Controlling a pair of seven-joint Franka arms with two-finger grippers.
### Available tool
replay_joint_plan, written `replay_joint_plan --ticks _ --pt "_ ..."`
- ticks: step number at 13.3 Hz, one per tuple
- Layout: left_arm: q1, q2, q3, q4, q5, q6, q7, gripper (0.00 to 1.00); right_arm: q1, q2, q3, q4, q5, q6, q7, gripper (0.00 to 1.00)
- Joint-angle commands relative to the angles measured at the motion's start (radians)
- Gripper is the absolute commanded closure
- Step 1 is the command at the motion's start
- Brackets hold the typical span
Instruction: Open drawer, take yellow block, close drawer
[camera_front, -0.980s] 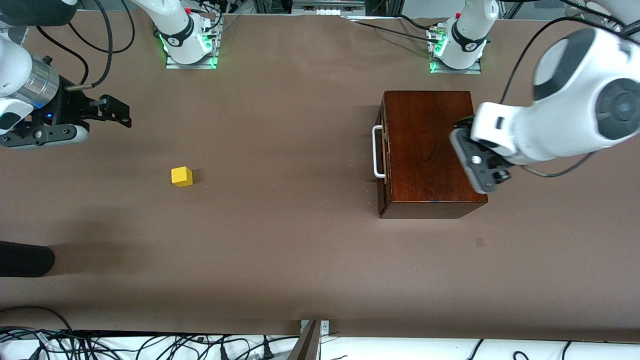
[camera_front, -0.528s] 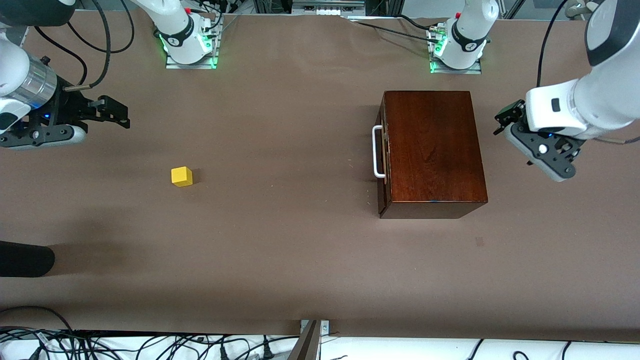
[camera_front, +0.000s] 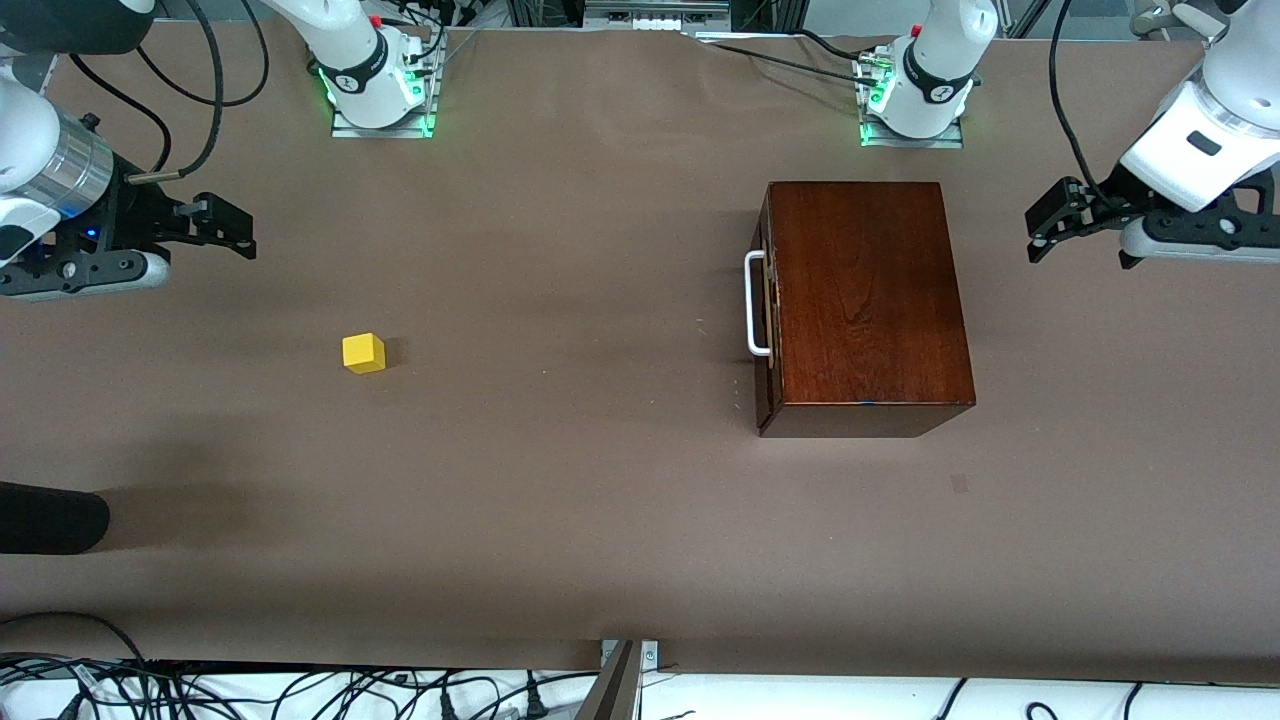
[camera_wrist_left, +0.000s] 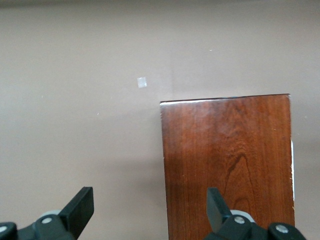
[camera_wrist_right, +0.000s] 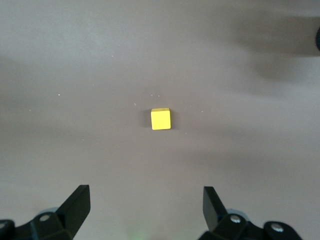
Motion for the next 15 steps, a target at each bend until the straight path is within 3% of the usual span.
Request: replay_joint_plan --ticks 1,6,9,15 --pt "-0.007 -0.014 0.045 -0.050 -0.021 0.033 -0.020 0.00 -0.004 0.003 0.012 0.006 -0.022 -0.009 0.000 0.00" --pt "-0.038 0.027 0.100 -0.017 -0.021 0.037 -0.025 0.00 -0.007 0.001 0.006 0.020 -0.022 -0.007 0.024 0.00" --pt "-0.038 0.093 0.098 0.085 -0.017 -0.049 -0.026 0.00 -0.008 0.003 0.005 0.020 -0.024 -0.005 0.026 0.00" --pt "-0.038 0.086 0.094 0.076 -0.021 -0.049 -0.025 0.00 -0.013 0.004 0.003 0.018 -0.022 -0.002 0.026 0.00"
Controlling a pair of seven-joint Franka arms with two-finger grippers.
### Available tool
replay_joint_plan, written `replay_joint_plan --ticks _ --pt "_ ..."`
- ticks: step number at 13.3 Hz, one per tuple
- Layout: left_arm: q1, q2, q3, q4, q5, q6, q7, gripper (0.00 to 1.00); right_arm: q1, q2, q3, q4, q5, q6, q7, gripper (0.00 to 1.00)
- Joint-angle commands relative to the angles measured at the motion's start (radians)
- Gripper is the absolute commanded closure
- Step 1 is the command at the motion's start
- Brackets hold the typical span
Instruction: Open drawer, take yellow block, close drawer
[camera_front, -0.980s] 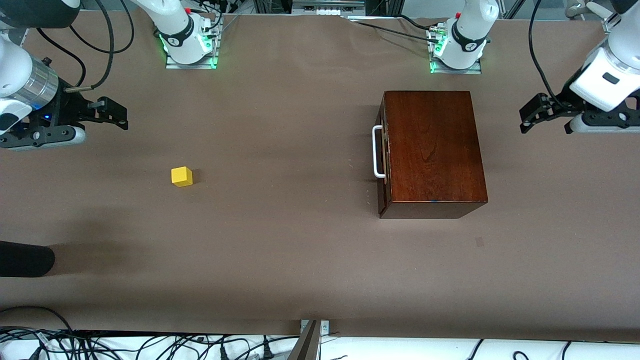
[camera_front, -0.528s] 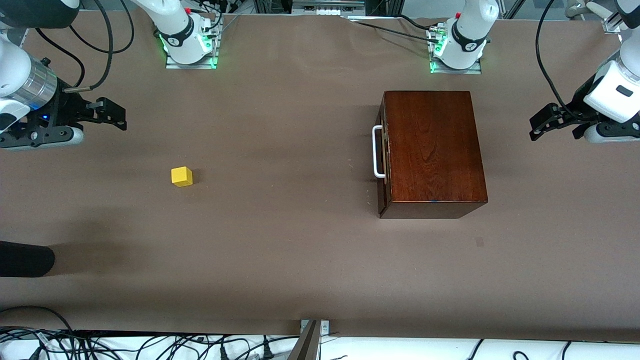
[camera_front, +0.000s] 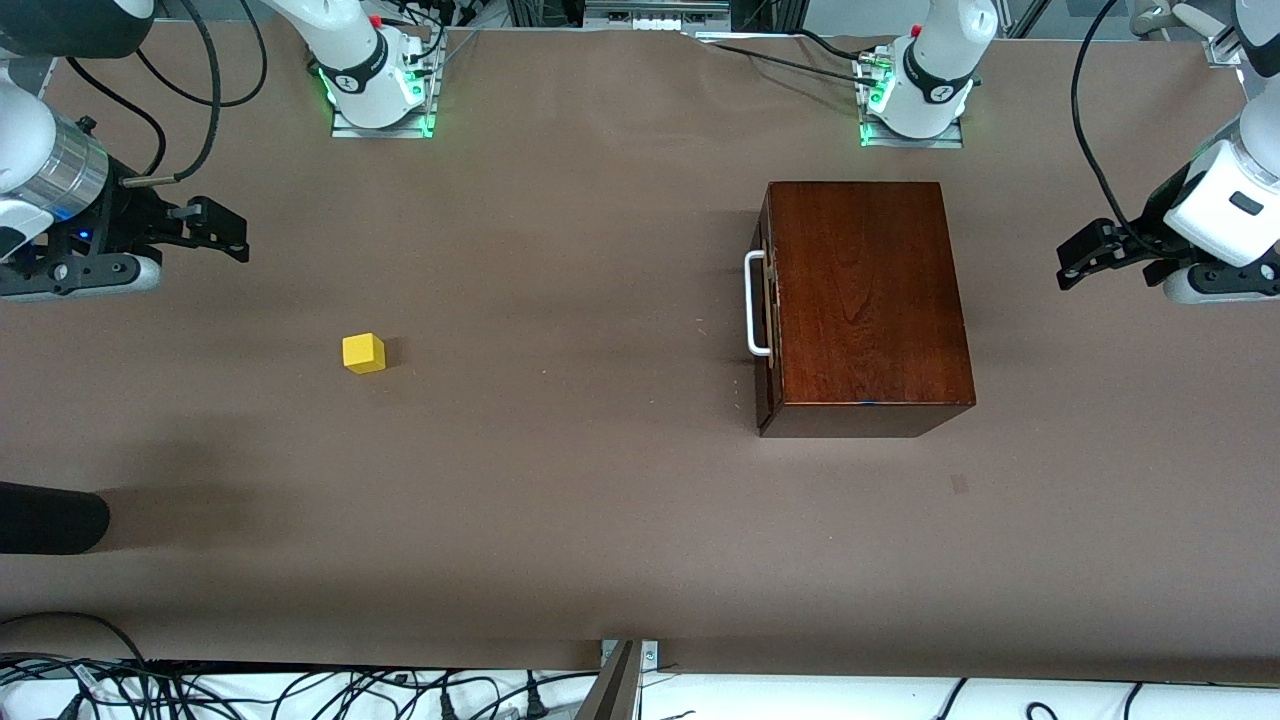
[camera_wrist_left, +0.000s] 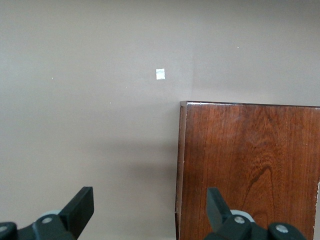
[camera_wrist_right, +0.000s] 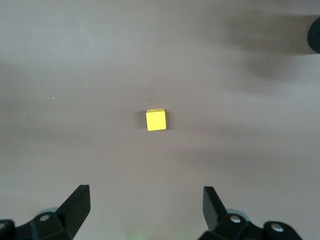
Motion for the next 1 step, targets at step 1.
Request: replay_joint_plan --ticks 1 --pt "-0.012 0.009 0.010 0.026 -0.022 -0.025 -0.009 0.00 -0.009 0.002 0.008 0.018 -0.013 -0.005 0.011 0.00"
